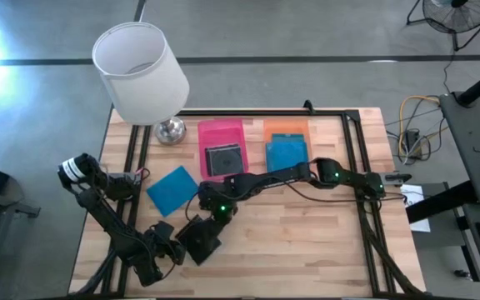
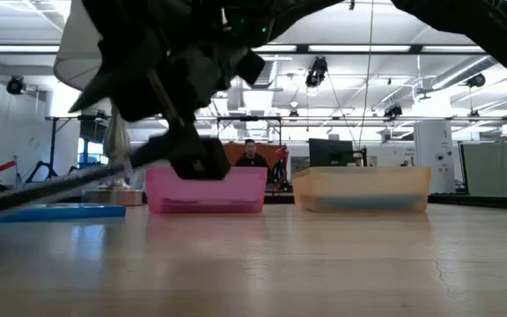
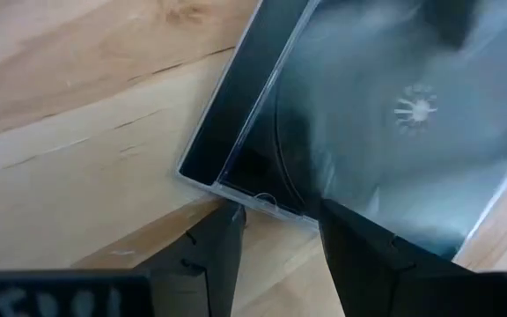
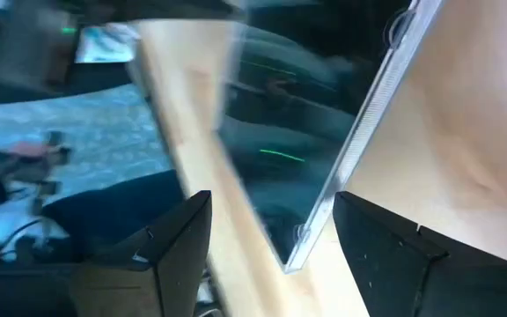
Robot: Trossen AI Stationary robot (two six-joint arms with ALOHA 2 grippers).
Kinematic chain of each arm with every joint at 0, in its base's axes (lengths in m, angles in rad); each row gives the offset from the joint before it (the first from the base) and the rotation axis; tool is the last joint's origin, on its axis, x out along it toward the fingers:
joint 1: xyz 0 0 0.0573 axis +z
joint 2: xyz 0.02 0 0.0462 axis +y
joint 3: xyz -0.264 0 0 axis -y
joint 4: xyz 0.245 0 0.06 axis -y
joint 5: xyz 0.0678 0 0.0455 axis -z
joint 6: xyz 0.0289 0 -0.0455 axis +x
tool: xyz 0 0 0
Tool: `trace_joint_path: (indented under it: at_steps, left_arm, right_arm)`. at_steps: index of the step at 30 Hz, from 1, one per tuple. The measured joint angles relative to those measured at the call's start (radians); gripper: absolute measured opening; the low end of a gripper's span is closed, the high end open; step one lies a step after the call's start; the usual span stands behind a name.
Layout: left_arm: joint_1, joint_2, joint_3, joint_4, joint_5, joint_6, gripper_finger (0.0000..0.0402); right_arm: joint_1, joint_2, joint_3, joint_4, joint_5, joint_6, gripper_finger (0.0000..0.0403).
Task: Pick & place jewel cases by type
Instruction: Put the black cd case into the red bin
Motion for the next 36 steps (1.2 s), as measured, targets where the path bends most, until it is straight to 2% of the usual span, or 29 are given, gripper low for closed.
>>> trace_joint_path:
  at_steps: [12,23,36]
  left_arm:
    - [0.005,0.004,0.0,-0.001,-0.003,0.004,0.0139]
    - [0.005,0.004,0.0,-0.002,-0.003,0.013,0.0139]
    - [0.007,0.005,0.0,0.003,-0.01,0.014,0.0139]
  right_arm:
    - [0.025,-0.042,0.005,0.101,-0.017,0.023,0.0233]
    - [0.066,-0.039,0.005,0.334,-0.015,0.11,0.0233]
    - [0.079,-0.025,0.004,0.348,0.042,0.179,0.0233]
